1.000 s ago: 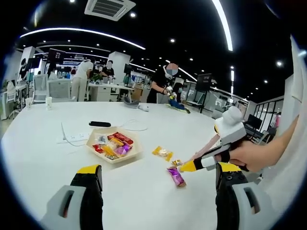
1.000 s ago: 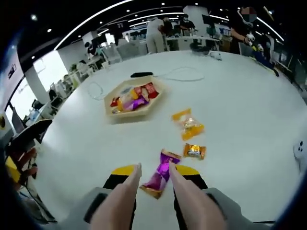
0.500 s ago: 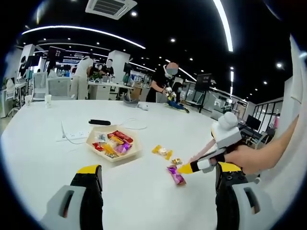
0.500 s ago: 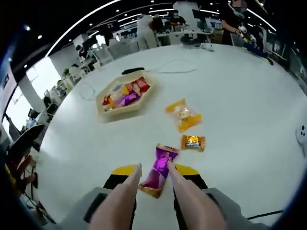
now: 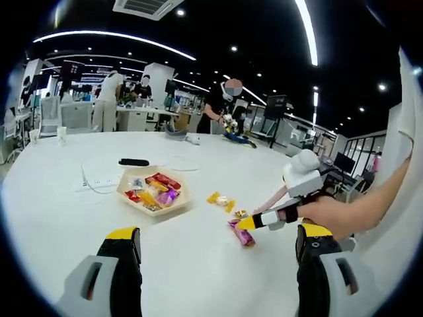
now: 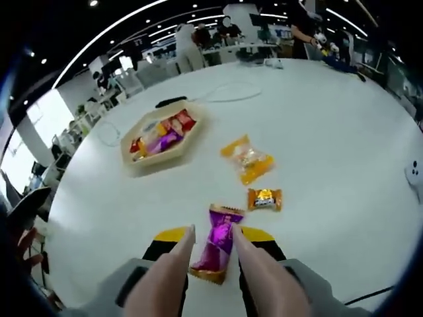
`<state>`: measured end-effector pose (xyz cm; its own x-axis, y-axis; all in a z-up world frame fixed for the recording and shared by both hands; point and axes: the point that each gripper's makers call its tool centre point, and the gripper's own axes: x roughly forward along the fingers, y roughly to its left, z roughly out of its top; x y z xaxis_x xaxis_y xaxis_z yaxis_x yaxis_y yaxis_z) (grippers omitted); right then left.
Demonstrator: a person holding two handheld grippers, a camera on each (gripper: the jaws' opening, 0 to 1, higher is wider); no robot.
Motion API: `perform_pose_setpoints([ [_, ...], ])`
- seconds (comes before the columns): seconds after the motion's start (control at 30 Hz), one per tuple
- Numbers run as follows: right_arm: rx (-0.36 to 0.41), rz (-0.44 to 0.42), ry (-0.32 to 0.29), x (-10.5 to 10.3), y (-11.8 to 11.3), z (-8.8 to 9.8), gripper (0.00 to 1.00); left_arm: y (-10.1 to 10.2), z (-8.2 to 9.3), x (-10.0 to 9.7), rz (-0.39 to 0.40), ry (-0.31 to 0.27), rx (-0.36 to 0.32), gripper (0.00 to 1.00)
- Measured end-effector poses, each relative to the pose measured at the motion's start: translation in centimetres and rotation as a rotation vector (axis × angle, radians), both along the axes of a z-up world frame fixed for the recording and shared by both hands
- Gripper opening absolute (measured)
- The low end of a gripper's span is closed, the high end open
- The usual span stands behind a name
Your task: Place the target food into the container with the food tongs after gripping and lifting it, then release it inside without dropping or visibly crushing the food.
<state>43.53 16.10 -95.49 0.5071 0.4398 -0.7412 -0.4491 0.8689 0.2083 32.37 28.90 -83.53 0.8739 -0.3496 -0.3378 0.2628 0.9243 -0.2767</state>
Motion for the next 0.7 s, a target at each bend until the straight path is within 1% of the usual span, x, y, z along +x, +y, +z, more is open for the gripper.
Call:
perform_pose_setpoints([
  [0.1, -0.015, -0.011, 0.008, 0.0, -0.3, -0.4, 0.29, 0.0, -0.1, 0.3, -0.012, 0.001, -0.001, 0.99],
  [0.17, -0.020, -0.006, -0.007, 0.0, -0.3, -0.4, 0.29, -0.1, -0.1, 0.5, -0.021, 0.003, 0.003, 0.99],
  [0.23, -0.055, 0.010, 0.014, -0.4, -0.5, -1.1, 0.29, -0.1, -0.2, 0.7, -0.033, 0.003, 0.012, 0.99],
  [0.3, -0.064, 0.014, 0.014, -0.4, -0.6, -1.7, 0.28, -0.2, -0.3, 0.9, -0.035, 0.002, 0.009, 0.99],
  [0.33, -0.063, 0.022, -0.002, -0.2, -0.5, -1.4, 0.29, -0.2, -0.3, 0.9, -0.036, 0.002, 0.008, 0.99],
  [0.37, -0.078, 0.036, 0.004, -0.3, -0.5, -1.3, 0.28, -0.2, -0.3, 1.0, -0.037, 0.002, 0.010, 0.99],
  [0.47, -0.087, 0.053, -0.002, -0.2, -0.3, -1.2, 0.28, -0.3, -0.3, 1.1, -0.035, 0.000, 0.008, 0.99],
  [0.53, -0.095, 0.064, -0.006, -0.4, -0.1, -1.1, 0.28, -0.4, -0.4, 1.1, -0.037, 0.004, 0.011, 0.99],
  [0.57, -0.108, 0.079, -0.014, -0.5, -0.1, -1.1, 0.28, -0.5, -0.4, 1.1, -0.038, 0.004, 0.012, 0.99],
  [0.6, -0.132, 0.114, -0.022, -0.5, -0.2, -1.1, 0.27, -0.6, -0.4, 1.1, -0.039, 0.005, 0.012, 0.99],
  [0.7, -0.124, 0.121, -0.033, -0.6, -0.3, -1.2, 0.26, -0.9, -0.5, 1.1, -0.048, 0.007, 0.010, 0.99],
])
